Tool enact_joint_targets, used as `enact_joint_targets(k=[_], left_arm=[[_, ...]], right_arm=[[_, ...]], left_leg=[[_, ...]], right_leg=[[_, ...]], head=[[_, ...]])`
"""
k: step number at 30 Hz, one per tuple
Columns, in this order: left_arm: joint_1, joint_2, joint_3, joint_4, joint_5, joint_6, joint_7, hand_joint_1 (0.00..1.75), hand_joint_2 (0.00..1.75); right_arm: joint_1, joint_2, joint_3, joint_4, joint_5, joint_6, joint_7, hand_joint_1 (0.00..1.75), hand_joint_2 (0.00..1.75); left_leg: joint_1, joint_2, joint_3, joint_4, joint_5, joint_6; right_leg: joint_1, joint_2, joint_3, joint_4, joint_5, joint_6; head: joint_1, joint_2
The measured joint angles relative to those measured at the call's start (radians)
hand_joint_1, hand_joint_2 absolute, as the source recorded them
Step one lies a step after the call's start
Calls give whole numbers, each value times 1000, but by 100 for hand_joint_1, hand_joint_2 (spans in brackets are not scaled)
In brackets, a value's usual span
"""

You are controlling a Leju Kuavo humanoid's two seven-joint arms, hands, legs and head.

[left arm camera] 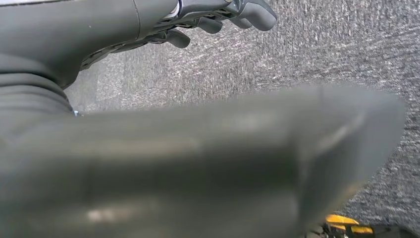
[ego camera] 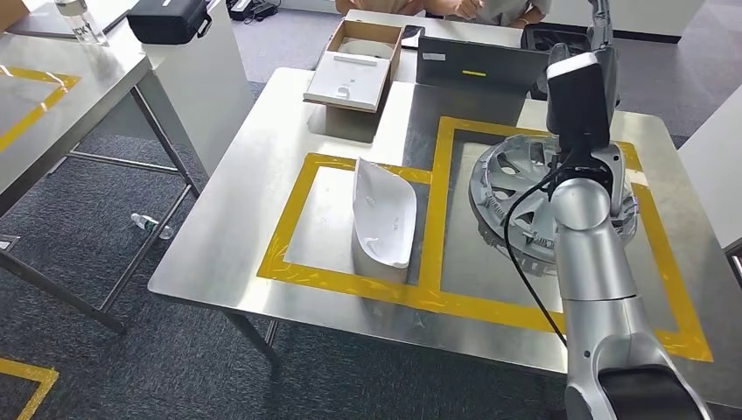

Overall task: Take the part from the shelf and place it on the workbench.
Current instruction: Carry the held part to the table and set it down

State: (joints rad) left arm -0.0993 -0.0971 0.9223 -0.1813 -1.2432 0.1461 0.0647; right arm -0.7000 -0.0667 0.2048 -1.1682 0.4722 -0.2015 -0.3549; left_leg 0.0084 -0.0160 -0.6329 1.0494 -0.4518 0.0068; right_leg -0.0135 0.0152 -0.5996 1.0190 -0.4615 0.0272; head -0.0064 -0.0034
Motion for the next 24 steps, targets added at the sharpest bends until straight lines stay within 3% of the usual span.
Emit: enact_joint_targets(k=[2,4,7,8,9,10,12,14,18,20,22,23,24], left_arm=[[1,1,1,0,0,0,2,0,0],[1,1,1,0,0,0,2,0,0],[2,2,2,0,0,0,2,0,0],[3,2,2,0,0,0,2,0,0],[4,1,2,0,0,0,2,0,0],[5,1,2,0,0,0,2,0,0],[5,2,2,0,-2,0,2,0,0],[5,4,3,-1,-7,0,1,0,0],[3,4,3,0,-11,0,-4,0,0],[3,4,3,0,-13,0,-6,0,0],[2,4,3,0,-14,0,-6,0,0],[2,4,3,0,-15,0,-5,0,0],[2,4,3,0,-15,0,-4,0,0]], right_arm=[[24,-8,-1,-66,-6,-5,-3,0,0],[39,-14,-2,-113,-10,-7,-5,0,0],[57,-25,-2,-151,-12,-8,-3,0,0],[65,-27,-2,-158,-12,-8,-3,0,0],[72,-29,-2,-164,-12,-8,-3,0,0],[76,-30,-2,-170,-12,-8,-3,0,0],[78,-32,-2,-178,-8,-12,-2,0,0],[81,-33,-2,-182,3,-20,1,0,0],[86,-35,-1,-183,18,-30,6,0,0],[87,-35,-1,-182,22,-33,7,0,0],[91,-35,-1,-182,23,-36,7,0,0],[93,-35,-1,-181,23,-36,7,0,0],[96,-36,-1,-180,24,-37,8,0,0]], left_leg=[[2,4,5,-8,3,7],[8,11,13,-21,8,16],[11,17,17,-25,9,20],[12,19,17,-24,9,18],[14,20,16,-22,10,15],[18,20,16,-20,10,10],[24,20,16,-14,8,-3],[23,17,16,-9,6,-22],[24,15,10,-5,2,-52],[26,16,-16,63,-55,-55],[22,16,-61,194,-138,-53],[20,16,-75,246,-162,-50],[17,16,-74,268,-168,-47]], right_leg=[[-2,1,1,2,-2,6],[-3,-2,-16,44,-32,12],[-8,-5,-102,224,-123,22],[-10,-5,-123,267,-133,26],[-13,-6,-127,275,-125,29],[-17,-8,-109,241,-99,32],[-24,-15,-35,110,-42,40],[-24,-13,8,32,-15,30],[-20,-7,-2,27,-10,-15],[-19,-8,-11,24,0,-33],[-12,-8,-24,24,10,-44],[-7,-8,-31,24,15,-47],[-3,-8,-38,24,21,-49]], head=[[0,0],[2,0],[5,0],[5,0],[5,0],[5,0],[6,0],[9,0],[8,0],[8,0],[8,0],[8,0],[8,0]])
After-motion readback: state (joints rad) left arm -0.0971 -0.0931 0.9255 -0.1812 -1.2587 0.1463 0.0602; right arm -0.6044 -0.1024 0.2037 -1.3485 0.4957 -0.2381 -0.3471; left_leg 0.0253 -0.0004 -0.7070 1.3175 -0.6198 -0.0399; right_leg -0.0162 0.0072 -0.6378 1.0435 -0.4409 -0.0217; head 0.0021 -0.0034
